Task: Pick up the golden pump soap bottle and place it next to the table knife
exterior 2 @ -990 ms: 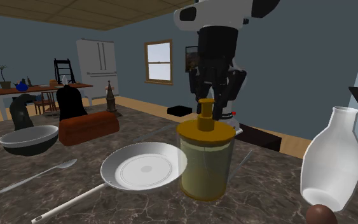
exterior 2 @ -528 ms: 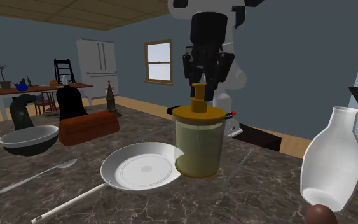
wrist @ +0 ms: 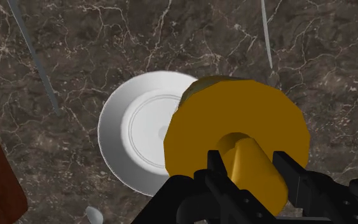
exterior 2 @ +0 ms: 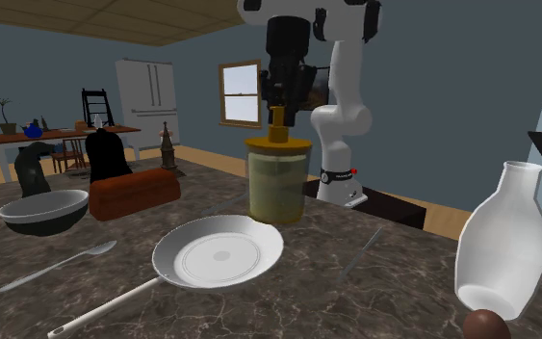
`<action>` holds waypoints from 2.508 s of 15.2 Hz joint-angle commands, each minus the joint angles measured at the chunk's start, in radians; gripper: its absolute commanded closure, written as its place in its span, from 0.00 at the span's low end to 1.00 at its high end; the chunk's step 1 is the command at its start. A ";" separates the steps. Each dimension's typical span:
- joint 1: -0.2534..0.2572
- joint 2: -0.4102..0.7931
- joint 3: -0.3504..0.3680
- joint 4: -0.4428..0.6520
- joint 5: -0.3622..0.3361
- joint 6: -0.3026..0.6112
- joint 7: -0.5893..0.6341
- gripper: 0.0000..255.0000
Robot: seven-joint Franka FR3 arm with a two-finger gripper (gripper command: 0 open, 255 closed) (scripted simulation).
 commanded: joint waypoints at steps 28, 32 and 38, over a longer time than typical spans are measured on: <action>-0.185 -0.498 -0.527 -0.213 0.005 -0.277 -0.714 1.00; -0.211 -0.492 -0.603 -0.166 -0.028 -0.316 -0.808 1.00; -0.245 -0.449 -0.718 -0.063 -0.069 -0.369 -0.952 1.00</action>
